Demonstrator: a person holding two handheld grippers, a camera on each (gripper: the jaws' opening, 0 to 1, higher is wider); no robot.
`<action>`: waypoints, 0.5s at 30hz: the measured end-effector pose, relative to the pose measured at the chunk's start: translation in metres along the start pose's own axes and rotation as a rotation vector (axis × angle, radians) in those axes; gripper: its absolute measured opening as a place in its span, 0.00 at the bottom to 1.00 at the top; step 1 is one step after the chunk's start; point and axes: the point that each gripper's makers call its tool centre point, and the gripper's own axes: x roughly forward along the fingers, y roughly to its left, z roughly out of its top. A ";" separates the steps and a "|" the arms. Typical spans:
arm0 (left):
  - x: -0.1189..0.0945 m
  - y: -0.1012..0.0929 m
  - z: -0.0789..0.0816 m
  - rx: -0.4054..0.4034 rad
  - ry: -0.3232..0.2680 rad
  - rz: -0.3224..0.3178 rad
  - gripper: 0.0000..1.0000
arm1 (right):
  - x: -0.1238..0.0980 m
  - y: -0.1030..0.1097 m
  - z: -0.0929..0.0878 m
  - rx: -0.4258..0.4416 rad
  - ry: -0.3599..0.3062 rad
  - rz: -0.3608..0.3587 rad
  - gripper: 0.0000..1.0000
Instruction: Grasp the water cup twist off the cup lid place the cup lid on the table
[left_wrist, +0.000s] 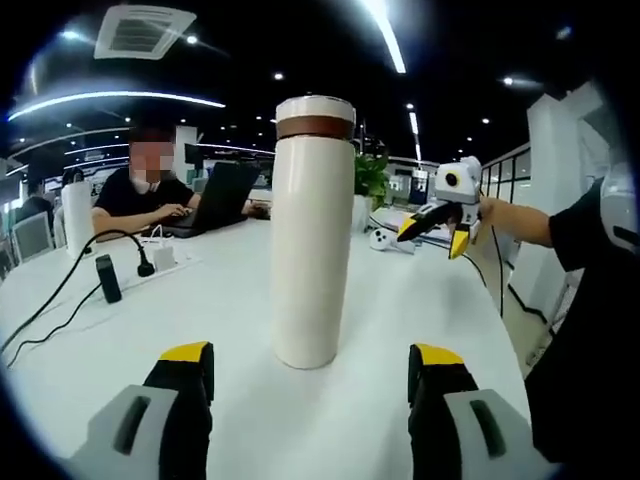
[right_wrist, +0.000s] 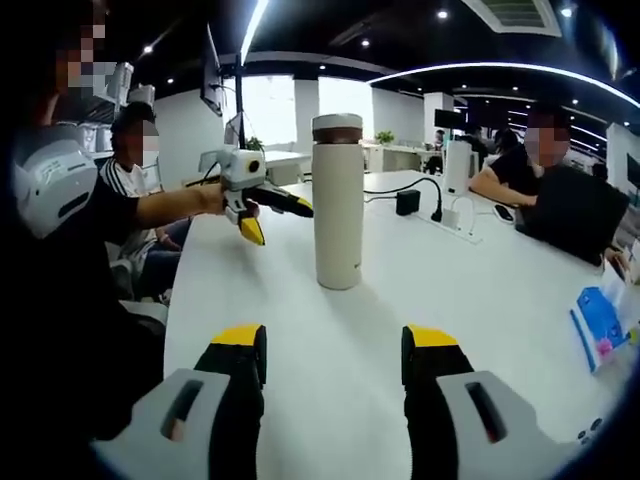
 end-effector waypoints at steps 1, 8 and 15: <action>0.001 0.000 0.000 0.004 0.002 0.000 0.79 | -0.001 0.000 -0.002 0.000 0.003 0.000 0.56; 0.007 0.000 0.006 0.002 -0.012 -0.003 0.79 | -0.001 -0.003 -0.007 0.012 0.002 -0.008 0.56; 0.018 -0.003 0.006 -0.004 -0.021 -0.021 0.79 | -0.008 -0.002 -0.017 0.036 0.002 -0.023 0.56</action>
